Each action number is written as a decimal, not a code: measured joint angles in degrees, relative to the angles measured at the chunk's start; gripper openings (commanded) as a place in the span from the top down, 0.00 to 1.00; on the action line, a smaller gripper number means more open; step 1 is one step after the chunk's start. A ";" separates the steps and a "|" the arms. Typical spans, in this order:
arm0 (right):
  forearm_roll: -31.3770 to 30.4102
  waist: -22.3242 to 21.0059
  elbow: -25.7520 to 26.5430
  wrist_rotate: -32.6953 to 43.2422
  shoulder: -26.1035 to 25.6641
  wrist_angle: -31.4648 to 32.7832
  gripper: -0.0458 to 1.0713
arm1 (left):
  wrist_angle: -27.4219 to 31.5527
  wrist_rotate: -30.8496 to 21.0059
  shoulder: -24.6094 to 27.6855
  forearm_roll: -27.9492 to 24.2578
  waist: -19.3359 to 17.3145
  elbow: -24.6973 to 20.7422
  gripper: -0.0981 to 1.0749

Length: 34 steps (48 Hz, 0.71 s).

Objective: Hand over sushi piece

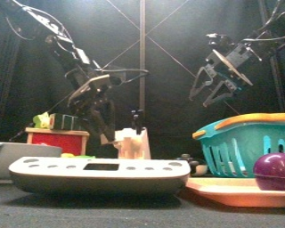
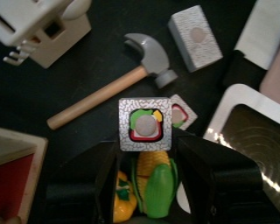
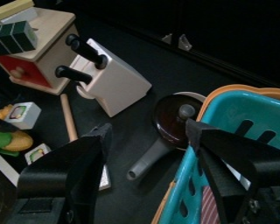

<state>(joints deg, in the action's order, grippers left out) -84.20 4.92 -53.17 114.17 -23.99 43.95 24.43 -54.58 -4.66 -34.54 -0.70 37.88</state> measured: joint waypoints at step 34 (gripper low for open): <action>10.72 -7.03 5.01 1.14 -1.14 -33.75 0.08 | -12.57 -0.62 -1.85 -16.96 0.09 -3.96 0.28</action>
<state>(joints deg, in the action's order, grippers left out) -73.48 -2.11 -48.16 115.31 -25.14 10.20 11.87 -55.20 -6.50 -51.50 -0.62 33.93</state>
